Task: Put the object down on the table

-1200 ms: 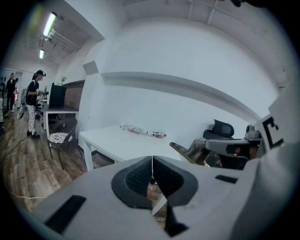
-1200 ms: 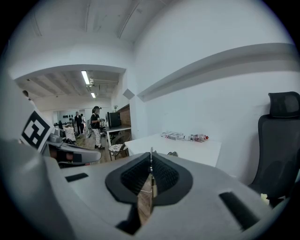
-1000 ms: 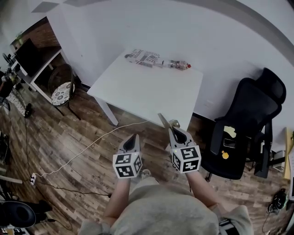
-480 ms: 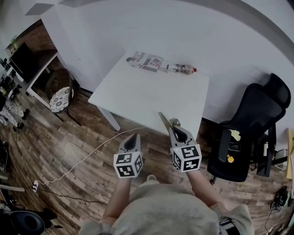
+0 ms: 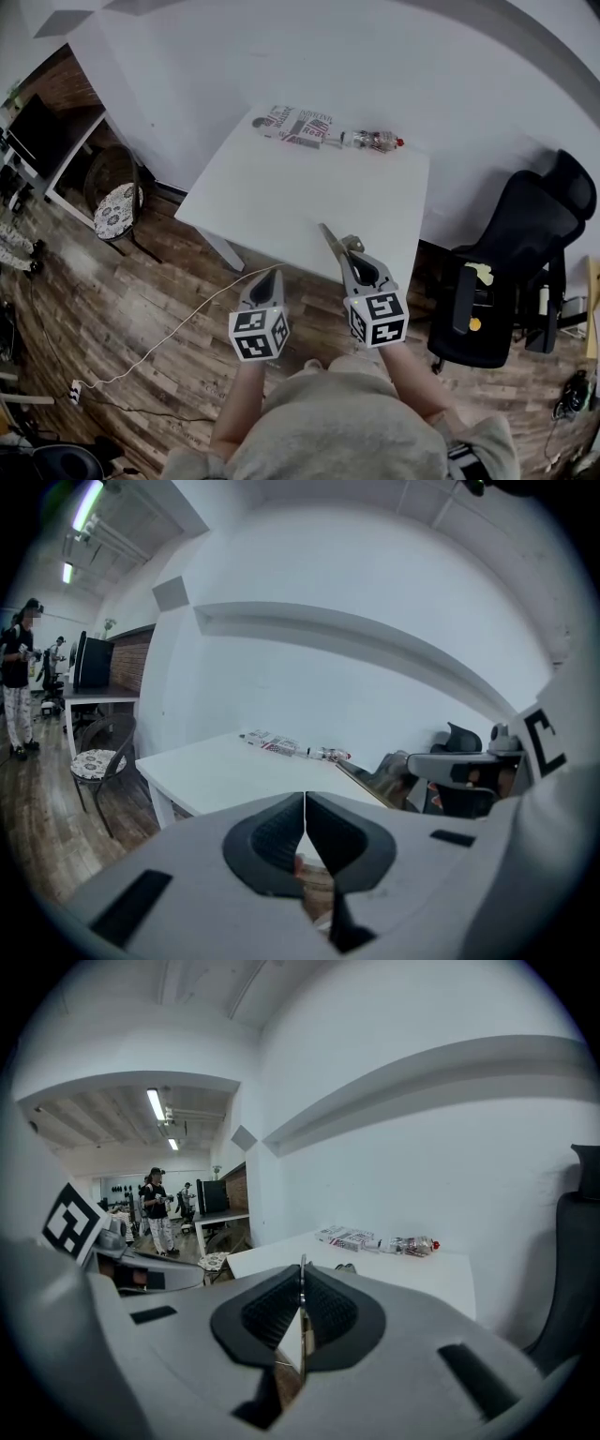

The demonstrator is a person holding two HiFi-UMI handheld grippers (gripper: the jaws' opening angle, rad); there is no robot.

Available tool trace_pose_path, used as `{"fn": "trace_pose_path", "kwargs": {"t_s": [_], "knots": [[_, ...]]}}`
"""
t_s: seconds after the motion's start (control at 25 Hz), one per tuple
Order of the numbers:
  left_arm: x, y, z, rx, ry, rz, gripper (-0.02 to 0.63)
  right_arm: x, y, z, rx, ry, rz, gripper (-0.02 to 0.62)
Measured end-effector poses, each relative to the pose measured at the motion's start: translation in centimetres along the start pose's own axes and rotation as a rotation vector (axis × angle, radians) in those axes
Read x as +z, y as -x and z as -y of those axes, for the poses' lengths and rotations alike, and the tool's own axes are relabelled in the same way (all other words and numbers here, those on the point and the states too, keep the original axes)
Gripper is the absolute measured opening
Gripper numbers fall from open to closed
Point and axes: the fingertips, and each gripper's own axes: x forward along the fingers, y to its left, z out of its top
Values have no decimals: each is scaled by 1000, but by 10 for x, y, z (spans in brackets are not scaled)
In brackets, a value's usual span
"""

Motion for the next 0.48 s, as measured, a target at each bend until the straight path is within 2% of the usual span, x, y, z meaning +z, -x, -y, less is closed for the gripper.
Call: {"fn": "trace_pose_path", "kwargs": {"t_s": [0.48], "knots": [[8,-43,-15,-2,10,-14,8,-2,-44,29,-30,-5,-26,14]]}}
